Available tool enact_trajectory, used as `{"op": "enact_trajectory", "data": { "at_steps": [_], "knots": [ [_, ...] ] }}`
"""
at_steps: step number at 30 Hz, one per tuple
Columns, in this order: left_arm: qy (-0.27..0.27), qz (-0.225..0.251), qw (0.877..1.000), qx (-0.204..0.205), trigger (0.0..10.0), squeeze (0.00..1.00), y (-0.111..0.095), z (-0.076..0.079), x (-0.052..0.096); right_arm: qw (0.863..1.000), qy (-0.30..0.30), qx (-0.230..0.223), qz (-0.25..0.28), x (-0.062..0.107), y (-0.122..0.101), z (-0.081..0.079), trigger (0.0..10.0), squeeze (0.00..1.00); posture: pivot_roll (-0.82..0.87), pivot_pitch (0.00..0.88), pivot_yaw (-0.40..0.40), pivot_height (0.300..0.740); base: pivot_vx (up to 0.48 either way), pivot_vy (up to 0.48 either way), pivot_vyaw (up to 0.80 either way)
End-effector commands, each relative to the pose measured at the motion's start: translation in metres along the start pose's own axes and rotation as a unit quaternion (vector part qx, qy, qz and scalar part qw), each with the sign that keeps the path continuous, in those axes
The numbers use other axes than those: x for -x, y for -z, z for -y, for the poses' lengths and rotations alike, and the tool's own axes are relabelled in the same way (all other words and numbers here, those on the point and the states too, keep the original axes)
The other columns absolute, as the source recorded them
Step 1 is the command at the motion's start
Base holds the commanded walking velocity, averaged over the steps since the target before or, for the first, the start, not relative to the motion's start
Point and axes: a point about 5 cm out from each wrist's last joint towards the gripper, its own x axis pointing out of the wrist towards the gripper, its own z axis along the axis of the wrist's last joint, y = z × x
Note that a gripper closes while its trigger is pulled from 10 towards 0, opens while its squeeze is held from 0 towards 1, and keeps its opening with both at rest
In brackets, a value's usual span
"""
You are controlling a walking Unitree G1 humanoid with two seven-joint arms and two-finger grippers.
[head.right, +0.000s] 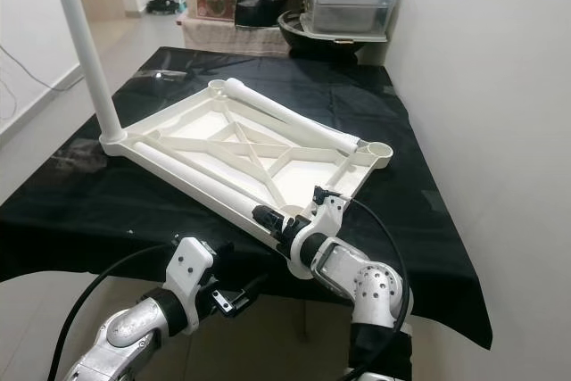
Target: Building children table
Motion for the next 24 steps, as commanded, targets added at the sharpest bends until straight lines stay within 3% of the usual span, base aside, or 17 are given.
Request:
{"op": "enact_trajectory", "data": {
  "at_steps": [1,8,12,14,15,16,17,19,22,24],
  "knots": [
    [0.005,-0.003,1.000,0.002,10.0,0.00,0.000,0.003,0.001,0.996,-0.087,-0.014,0.003,-0.002,-0.004,-0.022,10.0,0.00,0.16,0.000,-0.104,0.740,0.000,0.000,0.00],
    [0.006,-0.004,1.000,0.001,10.0,0.00,0.002,0.003,0.000,0.988,-0.155,-0.001,0.008,0.004,-0.012,-0.037,10.0,0.00,0.16,0.000,-0.106,0.740,0.000,0.000,0.00],
    [0.009,-0.006,1.000,-0.001,10.0,0.00,0.004,0.003,-0.003,0.983,-0.175,0.053,-0.018,0.006,-0.014,-0.043,10.0,0.00,0.16,0.000,-0.108,0.740,0.000,0.000,0.00],
    [0.009,-0.006,1.000,-0.001,10.0,0.00,0.004,0.003,-0.003,0.983,-0.175,0.053,-0.018,0.006,-0.014,-0.043,10.0,0.00,0.16,0.000,-0.108,0.740,0.000,0.000,0.00],
    [0.009,-0.005,1.000,-0.003,10.0,0.00,0.005,0.003,-0.004,0.983,-0.159,0.079,-0.038,0.004,-0.011,-0.041,8.0,0.00,0.16,0.000,-0.109,0.740,0.000,0.000,0.00],
    [0.009,-0.005,1.000,-0.003,10.0,0.00,0.005,0.003,-0.004,0.983,-0.159,0.079,-0.038,0.004,-0.011,-0.041,8.0,0.00,0.16,0.000,-0.109,0.740,0.000,0.000,0.00],
    [0.008,-0.004,1.000,-0.004,10.0,0.00,0.005,0.002,-0.005,0.983,-0.132,0.114,-0.052,0.001,-0.008,-0.037,0.0,0.00,0.16,0.000,-0.112,0.740,0.000,0.000,0.00],
    [0.008,-0.004,1.000,-0.004,10.0,0.00,0.005,0.002,-0.005,0.983,-0.132,0.114,-0.052,0.001,-0.008,-0.037,0.0,0.00,0.16,0.000,-0.112,0.740,0.000,0.000,0.00],
    [0.007,-0.003,1.000,-0.006,10.0,0.00,0.005,0.000,-0.007,0.985,-0.064,0.144,-0.074,-0.006,-0.007,-0.023,0.0,0.00,0.16,0.000,-0.114,0.740,0.000,0.000,0.00],
    [0.007,-0.003,1.000,-0.006,10.0,0.00,0.005,0.000,-0.007,0.985,-0.064,0.144,-0.074,-0.006,-0.007,-0.023,0.0,0.00,0.16,0.000,-0.114,0.740,0.000,0.000,0.00]
  ]
}}
